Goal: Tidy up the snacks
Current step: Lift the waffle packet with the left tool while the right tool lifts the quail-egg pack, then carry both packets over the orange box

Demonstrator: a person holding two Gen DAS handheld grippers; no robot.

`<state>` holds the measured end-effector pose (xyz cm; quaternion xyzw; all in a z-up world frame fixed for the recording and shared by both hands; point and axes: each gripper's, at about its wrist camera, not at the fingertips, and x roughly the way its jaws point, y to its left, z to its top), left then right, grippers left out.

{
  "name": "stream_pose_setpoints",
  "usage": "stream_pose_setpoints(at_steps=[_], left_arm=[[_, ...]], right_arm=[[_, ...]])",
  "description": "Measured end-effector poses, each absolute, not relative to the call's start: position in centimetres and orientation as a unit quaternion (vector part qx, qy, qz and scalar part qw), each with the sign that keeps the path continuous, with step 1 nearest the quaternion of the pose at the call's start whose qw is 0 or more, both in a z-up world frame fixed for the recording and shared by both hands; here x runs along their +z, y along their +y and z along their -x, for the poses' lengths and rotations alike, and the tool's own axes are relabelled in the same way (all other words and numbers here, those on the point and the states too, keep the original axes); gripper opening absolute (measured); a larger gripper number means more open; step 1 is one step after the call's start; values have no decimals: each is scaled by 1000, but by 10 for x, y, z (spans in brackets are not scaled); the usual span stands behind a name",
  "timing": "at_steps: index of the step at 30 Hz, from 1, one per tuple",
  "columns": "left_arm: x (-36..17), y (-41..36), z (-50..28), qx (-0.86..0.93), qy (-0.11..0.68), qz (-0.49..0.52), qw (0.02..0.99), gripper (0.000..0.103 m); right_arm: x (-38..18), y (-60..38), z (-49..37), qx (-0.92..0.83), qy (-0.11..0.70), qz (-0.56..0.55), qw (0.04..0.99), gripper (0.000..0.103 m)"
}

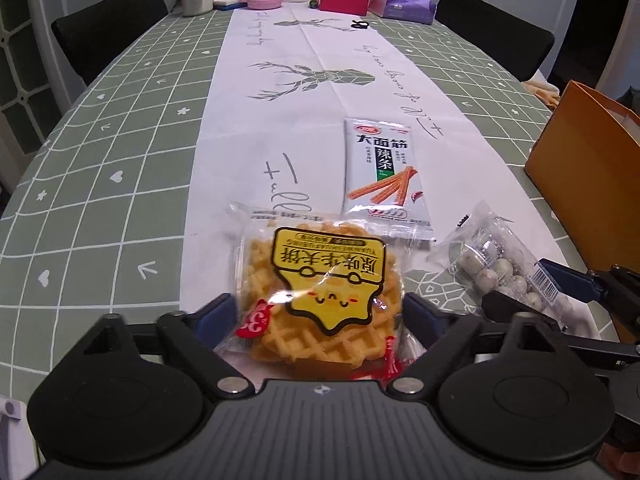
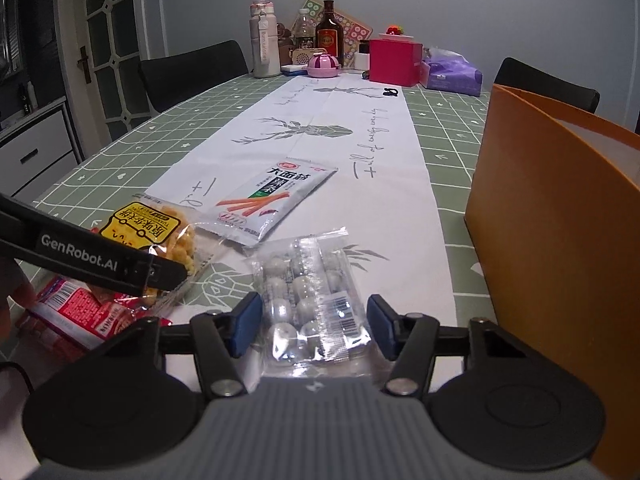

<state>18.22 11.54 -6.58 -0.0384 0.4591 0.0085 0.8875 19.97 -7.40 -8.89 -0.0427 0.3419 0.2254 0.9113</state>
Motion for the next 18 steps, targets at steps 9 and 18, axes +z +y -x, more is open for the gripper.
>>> stream_pose_setpoints(at_steps=[9, 18], left_arm=[[-52, 110, -174, 9, 446, 41, 894, 83], [-25, 89, -158, -2, 447, 15, 894, 81]], right_arm=[[-74, -86, -189, 220, 343, 25, 913, 53], [-47, -98, -174, 230, 355, 31, 905, 53]])
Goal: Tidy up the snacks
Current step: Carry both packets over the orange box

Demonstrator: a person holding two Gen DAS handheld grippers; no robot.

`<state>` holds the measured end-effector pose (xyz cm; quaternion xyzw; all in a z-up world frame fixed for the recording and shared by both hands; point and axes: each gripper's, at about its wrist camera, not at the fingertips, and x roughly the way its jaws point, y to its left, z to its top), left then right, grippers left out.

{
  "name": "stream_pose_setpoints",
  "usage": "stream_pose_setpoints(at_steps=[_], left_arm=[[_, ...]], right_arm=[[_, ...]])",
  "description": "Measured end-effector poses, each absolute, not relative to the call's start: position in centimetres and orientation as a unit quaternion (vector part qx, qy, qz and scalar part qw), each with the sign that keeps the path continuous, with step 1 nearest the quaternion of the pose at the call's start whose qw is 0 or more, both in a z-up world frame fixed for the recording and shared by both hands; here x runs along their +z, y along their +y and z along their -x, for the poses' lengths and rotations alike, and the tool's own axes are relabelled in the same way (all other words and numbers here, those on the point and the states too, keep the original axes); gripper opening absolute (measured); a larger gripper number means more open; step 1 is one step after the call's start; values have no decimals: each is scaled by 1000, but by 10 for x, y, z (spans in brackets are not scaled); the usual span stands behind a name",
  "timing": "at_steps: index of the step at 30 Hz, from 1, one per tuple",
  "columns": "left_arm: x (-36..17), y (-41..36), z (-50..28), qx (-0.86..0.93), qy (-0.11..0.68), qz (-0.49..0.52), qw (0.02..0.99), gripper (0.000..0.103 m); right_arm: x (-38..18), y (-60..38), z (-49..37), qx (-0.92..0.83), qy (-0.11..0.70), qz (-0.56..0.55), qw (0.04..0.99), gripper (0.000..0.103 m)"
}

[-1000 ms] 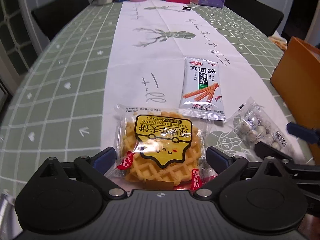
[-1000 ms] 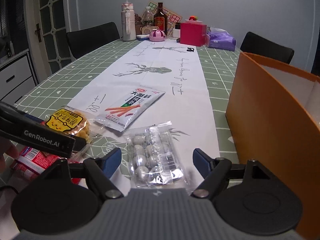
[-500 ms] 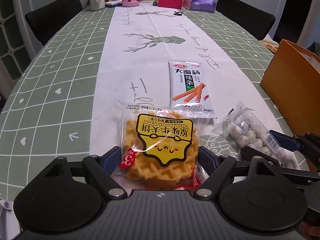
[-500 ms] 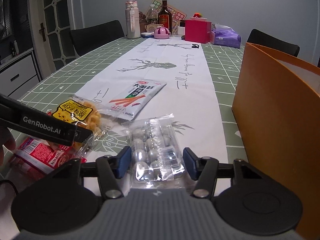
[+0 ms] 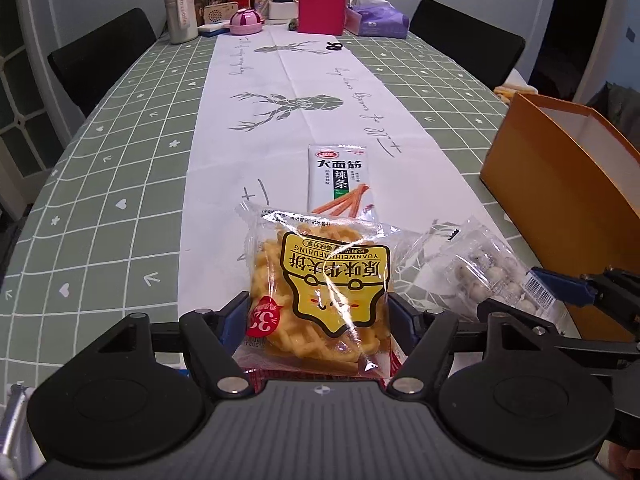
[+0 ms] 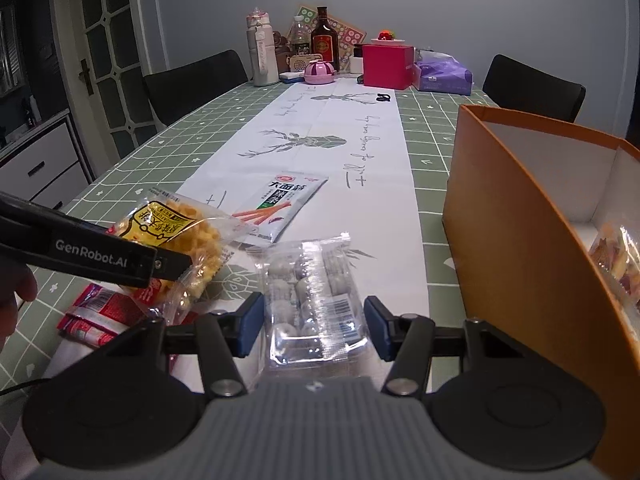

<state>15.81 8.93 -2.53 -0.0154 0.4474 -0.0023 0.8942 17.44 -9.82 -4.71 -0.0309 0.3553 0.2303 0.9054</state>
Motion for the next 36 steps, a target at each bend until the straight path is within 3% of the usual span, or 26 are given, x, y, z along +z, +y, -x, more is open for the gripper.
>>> stream_pose_setpoints(at_steps=[12, 24, 36], left_arm=[[15, 47, -155, -48, 489, -63, 869, 80], [80, -22, -173, -96, 453, -163, 871, 80], [82, -117, -224, -178, 419, -235, 859, 80]], right_arm=[[12, -124, -164, 292, 383, 99, 871, 53], [85, -185, -181, 283, 354, 176, 874, 53], [70, -261, -232, 193, 396, 198, 876, 53]])
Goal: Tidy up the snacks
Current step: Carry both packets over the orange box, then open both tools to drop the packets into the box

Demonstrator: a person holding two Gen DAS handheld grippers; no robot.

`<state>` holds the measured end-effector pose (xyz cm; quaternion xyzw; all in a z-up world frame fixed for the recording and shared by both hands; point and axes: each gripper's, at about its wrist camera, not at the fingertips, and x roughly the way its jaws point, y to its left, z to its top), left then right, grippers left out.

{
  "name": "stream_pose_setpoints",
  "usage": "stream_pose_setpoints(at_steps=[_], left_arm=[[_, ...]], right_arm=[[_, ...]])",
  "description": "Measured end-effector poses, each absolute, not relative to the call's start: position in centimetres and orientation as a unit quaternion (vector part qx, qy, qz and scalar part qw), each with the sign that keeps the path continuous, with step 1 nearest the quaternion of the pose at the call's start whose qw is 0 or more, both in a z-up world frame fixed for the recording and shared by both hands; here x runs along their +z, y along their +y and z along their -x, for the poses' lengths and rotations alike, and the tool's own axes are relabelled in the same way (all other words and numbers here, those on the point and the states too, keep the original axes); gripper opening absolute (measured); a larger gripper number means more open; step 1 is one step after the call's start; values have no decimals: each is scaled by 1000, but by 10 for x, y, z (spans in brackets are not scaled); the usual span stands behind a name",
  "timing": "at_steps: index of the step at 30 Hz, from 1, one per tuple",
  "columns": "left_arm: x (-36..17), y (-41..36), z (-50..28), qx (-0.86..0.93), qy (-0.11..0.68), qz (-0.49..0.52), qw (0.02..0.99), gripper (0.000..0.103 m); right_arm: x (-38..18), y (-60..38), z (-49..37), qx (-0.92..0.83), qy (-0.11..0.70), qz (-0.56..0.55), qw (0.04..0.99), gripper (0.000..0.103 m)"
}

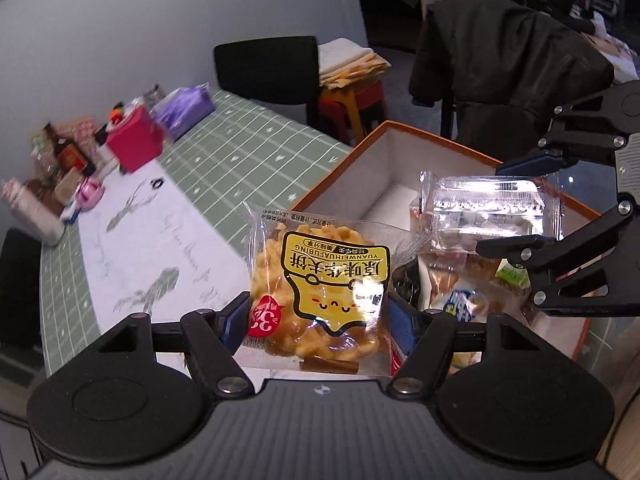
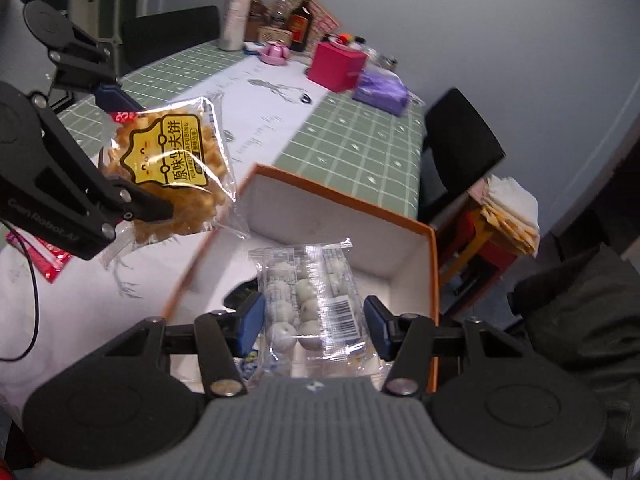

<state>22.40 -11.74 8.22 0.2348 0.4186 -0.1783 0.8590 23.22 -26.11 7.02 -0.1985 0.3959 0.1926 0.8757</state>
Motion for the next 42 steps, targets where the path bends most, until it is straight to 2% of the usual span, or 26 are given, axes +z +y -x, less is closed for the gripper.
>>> stream_pose_setpoints(at_steps=[9, 15, 27, 29, 30, 35, 42], left_arm=[[36, -166, -260, -208, 438, -294, 824, 80], [11, -174, -270, -209, 447, -323, 808, 80], [-19, -184, -275, -206, 427, -389, 790, 82], [-24, -186, -275, -214, 436, -393, 781, 84], [-25, -186, -274, -212, 431, -398, 782, 89], [-24, -184, -275, -210, 434, -396, 782, 90], [-16, -185, -265, -219, 427, -395, 783, 92]], right_arm=[[28, -278, -261, 194, 443, 186, 856, 53], [6, -274, -273, 195, 451, 233, 839, 53], [-1, -285, -290, 201, 479, 199, 831, 53], [0, -284, -290, 202, 484, 198, 828, 53], [0, -285, -290, 202, 486, 198, 827, 54], [-1, -287, -288, 206, 498, 185, 822, 57], [7, -282, -281, 207, 490, 201, 823, 65]])
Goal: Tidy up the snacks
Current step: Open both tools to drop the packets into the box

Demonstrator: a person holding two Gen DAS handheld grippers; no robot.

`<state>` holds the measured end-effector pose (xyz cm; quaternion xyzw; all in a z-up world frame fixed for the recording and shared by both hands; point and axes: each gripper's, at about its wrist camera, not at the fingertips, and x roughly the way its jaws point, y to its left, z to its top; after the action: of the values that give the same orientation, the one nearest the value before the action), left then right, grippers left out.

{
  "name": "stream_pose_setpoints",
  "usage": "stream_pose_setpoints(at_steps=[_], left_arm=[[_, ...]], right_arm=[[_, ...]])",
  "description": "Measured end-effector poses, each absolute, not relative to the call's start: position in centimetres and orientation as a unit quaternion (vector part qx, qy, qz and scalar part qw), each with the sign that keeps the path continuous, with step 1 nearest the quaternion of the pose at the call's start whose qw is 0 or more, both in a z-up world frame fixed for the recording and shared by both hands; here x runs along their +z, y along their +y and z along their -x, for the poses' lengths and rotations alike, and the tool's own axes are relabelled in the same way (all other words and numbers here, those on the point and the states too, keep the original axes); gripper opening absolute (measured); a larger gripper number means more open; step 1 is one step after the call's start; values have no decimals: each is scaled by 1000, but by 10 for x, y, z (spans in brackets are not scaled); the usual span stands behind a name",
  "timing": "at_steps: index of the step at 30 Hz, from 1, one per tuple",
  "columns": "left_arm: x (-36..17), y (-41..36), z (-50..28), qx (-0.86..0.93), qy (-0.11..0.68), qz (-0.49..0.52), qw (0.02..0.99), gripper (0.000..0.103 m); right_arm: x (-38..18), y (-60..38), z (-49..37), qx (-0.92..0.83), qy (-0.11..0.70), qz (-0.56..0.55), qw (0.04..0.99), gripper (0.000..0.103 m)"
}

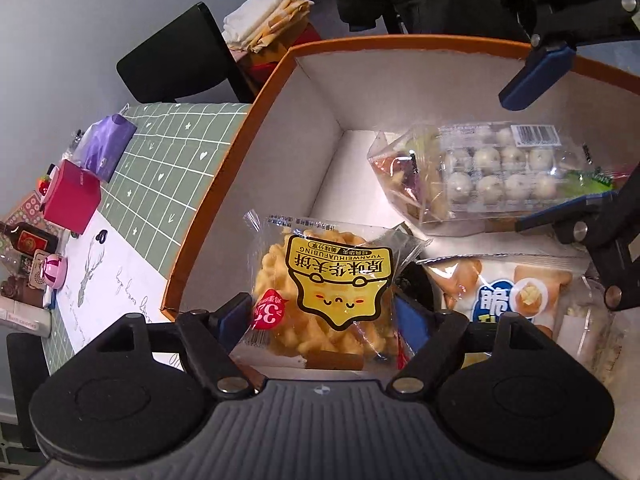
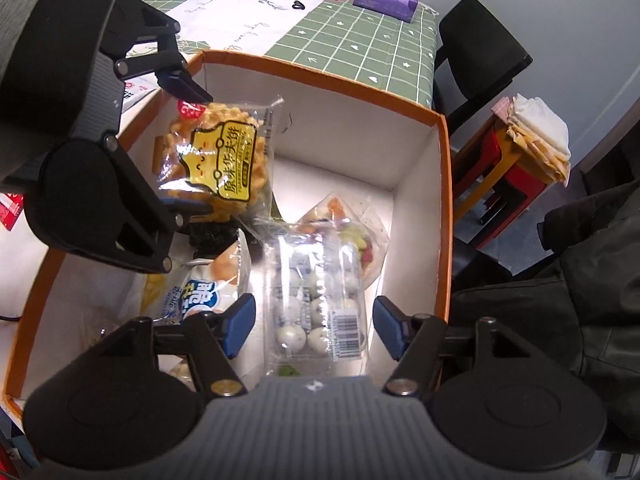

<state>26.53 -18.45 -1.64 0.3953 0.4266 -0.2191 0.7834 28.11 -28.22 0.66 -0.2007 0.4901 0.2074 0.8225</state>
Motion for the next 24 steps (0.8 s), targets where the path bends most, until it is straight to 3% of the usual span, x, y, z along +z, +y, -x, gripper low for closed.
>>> stream_pose_setpoints(at_steps=[5, 10, 12, 24], left_arm=[[2, -181, -263, -212, 408, -362, 811, 94], [9, -176, -260, -198, 406, -362, 815, 94], [11, -172, -259, -190, 408, -357, 818, 94], [27, -149, -235, -176, 402, -343, 830, 93]], right_arm=[[15, -282, -276, 206, 478, 205, 829, 65], [13, -282, -271, 207, 484, 209, 824, 23], [11, -285, -272, 198, 494, 204, 822, 16], [7, -297, -261, 169, 512, 201, 818, 14]])
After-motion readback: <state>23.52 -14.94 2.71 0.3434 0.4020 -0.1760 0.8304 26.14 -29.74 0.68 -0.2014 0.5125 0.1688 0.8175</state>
